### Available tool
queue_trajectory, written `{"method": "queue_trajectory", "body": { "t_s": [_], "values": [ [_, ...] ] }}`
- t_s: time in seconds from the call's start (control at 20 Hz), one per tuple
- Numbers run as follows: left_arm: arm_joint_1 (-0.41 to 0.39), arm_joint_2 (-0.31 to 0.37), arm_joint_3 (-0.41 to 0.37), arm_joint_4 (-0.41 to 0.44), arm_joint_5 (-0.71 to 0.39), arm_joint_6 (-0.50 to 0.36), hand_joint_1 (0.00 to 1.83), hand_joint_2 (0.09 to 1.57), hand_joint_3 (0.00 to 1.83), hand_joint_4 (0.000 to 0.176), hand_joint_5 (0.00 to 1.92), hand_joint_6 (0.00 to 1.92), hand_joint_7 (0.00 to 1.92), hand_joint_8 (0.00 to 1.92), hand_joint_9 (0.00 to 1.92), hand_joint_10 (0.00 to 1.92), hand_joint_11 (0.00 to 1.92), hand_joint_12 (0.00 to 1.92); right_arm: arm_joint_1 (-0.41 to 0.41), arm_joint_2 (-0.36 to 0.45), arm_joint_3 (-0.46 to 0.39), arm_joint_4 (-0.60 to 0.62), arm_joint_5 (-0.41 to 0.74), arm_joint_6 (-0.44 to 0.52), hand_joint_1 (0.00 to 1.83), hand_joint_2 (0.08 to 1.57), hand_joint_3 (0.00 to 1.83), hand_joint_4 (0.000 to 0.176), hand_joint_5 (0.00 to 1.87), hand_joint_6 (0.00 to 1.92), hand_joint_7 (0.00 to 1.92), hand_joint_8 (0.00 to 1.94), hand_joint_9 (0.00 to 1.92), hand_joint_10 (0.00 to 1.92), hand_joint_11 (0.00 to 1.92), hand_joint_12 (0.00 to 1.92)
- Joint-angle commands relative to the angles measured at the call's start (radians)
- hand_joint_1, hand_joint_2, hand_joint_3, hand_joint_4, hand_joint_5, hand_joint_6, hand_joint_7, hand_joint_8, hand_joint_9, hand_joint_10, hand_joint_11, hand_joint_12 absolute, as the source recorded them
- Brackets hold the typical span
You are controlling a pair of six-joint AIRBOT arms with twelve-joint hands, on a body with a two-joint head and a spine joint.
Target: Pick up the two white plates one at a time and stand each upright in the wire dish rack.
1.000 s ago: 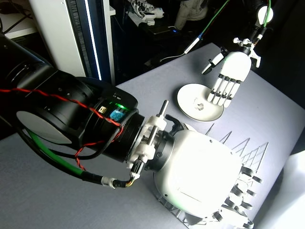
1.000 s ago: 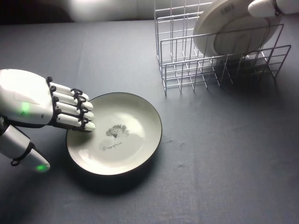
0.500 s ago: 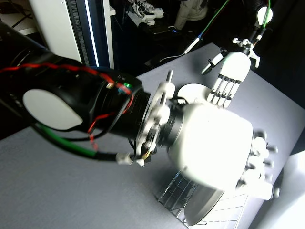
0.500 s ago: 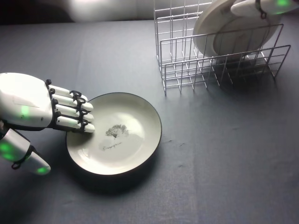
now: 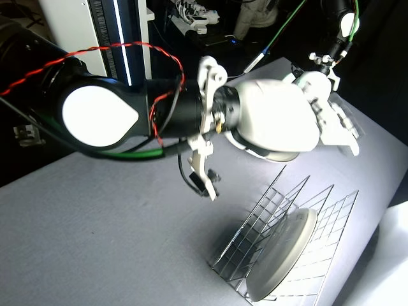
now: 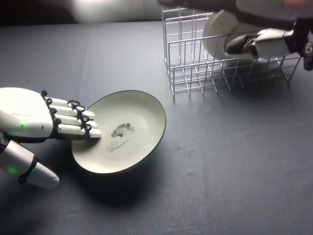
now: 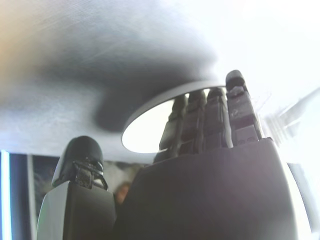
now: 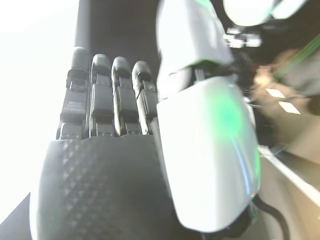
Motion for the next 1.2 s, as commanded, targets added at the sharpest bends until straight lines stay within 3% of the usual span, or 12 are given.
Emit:
{"method": "queue_trajectory", "body": {
  "t_s": [0.0, 0.2, 0.35, 0.45, 0.55, 0.9, 1.1, 1.15],
  "values": [
    [0.025, -0.015, 0.000, 0.028, -0.057, -0.012, 0.00, 1.18, 0.00, 0.000, 0.05, 0.00, 0.02, 0.00, 0.00, 0.00, 0.00, 0.00, 0.001, 0.009, -0.006, 0.025, 0.110, -0.006, 1.58, 1.03, 0.01, 0.000, 0.09, 0.00, 0.06, 0.00, 0.07, 0.00, 0.00, 0.45],
    [0.074, -0.029, 0.015, 0.003, -0.079, -0.041, 0.00, 1.17, 0.00, 0.000, 0.06, 0.00, 0.02, 0.00, 0.00, 0.00, 0.00, 0.00, -0.035, 0.026, -0.057, -0.046, 0.117, -0.014, 1.58, 1.04, 0.00, 0.000, 0.07, 0.01, 0.02, 0.01, 0.03, 0.01, 0.00, 0.32],
    [0.091, -0.032, 0.016, 0.001, -0.082, -0.042, 0.00, 1.17, 0.00, 0.000, 0.05, 0.01, 0.01, 0.00, 0.00, 0.00, 0.00, 0.00, -0.061, 0.026, -0.083, -0.074, 0.094, -0.015, 1.61, 1.04, 0.00, 0.000, 0.12, 0.01, 0.08, 0.01, 0.09, 0.02, 0.00, 0.56],
    [0.104, -0.040, 0.022, 0.001, -0.091, -0.055, 0.00, 1.17, 0.00, 0.000, 0.05, 0.01, 0.03, 0.01, 0.01, 0.00, 0.00, 0.00, -0.078, 0.024, -0.100, -0.079, 0.056, -0.019, 1.63, 1.07, 0.01, 0.000, 0.09, 0.00, 0.04, 0.00, 0.07, 0.00, 0.00, 0.50],
    [0.117, -0.045, 0.026, 0.001, -0.095, -0.059, 0.00, 1.18, 0.00, 0.000, 0.05, 0.00, 0.03, 0.00, 0.00, 0.00, 0.00, 0.00, -0.097, 0.012, -0.105, -0.093, 0.042, -0.021, 1.64, 1.07, 0.00, 0.000, 0.10, 0.00, 0.05, 0.00, 0.09, 0.01, 0.00, 0.58],
    [0.154, -0.054, 0.030, 0.001, -0.104, -0.072, 0.00, 1.17, 0.00, 0.000, 0.06, 0.01, 0.03, 0.01, 0.01, 0.00, 0.00, 0.00, -0.128, -0.078, -0.098, -0.095, -0.064, -0.031, 1.66, 1.08, 0.00, 0.000, 0.13, 0.00, 0.08, 0.00, 0.11, 0.01, 0.00, 0.59],
    [0.180, -0.060, 0.034, 0.009, -0.111, -0.082, 0.00, 1.17, 0.00, 0.000, 0.07, 0.01, 0.04, 0.01, 0.01, 0.00, 0.00, 0.00, -0.130, -0.164, -0.047, -0.096, -0.094, -0.038, 1.64, 1.09, 0.00, 0.000, 0.13, 0.00, 0.07, 0.00, 0.10, 0.00, 0.00, 0.54],
    [0.180, -0.060, 0.034, 0.012, -0.111, -0.083, 0.00, 1.18, 0.00, 0.000, 0.06, 0.00, 0.03, 0.00, 0.00, 0.00, 0.00, 0.00, -0.130, -0.183, -0.033, -0.096, -0.101, -0.038, 1.66, 1.09, 0.00, 0.000, 0.13, 0.00, 0.06, 0.00, 0.10, 0.00, 0.00, 0.63]
  ]
}}
